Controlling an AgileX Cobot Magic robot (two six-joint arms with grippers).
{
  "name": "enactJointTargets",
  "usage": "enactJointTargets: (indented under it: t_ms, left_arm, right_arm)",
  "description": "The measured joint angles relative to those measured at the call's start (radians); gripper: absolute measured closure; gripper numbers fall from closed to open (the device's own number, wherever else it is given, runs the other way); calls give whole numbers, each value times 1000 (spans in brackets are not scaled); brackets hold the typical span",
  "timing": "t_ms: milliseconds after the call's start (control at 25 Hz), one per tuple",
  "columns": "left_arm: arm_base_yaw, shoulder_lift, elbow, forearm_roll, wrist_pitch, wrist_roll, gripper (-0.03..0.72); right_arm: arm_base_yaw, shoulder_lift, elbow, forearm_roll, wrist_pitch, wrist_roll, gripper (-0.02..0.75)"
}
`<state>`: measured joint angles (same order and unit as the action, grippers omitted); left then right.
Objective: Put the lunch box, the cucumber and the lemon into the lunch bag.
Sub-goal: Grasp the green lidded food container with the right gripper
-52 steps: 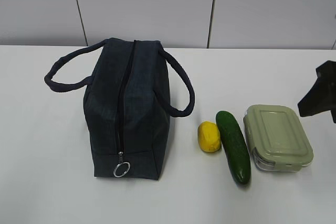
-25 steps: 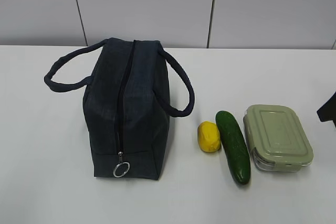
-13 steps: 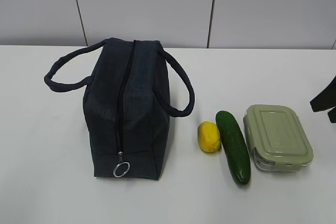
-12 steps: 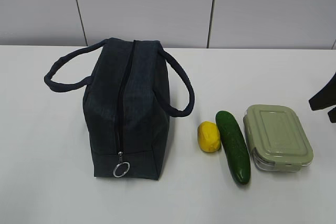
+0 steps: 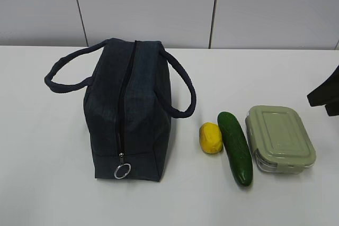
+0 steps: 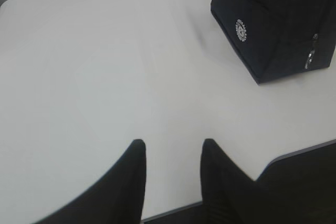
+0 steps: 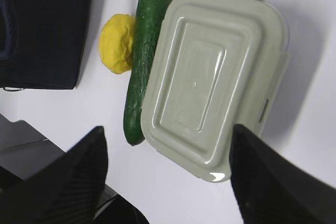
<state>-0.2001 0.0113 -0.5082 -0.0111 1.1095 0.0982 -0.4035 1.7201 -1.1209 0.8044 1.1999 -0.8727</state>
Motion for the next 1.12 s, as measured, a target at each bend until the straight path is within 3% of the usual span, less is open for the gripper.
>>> enactJointTargets:
  t_ms: [440, 1120]
  left_arm:
    - [0, 0, 0, -2, 0, -20, 449]
    - [0, 0, 0, -2, 0, -23, 449]
  right_arm:
    - [-78, 123, 0, 65, -6, -51, 212]
    - [-82, 260, -2, 127, -19, -92, 215]
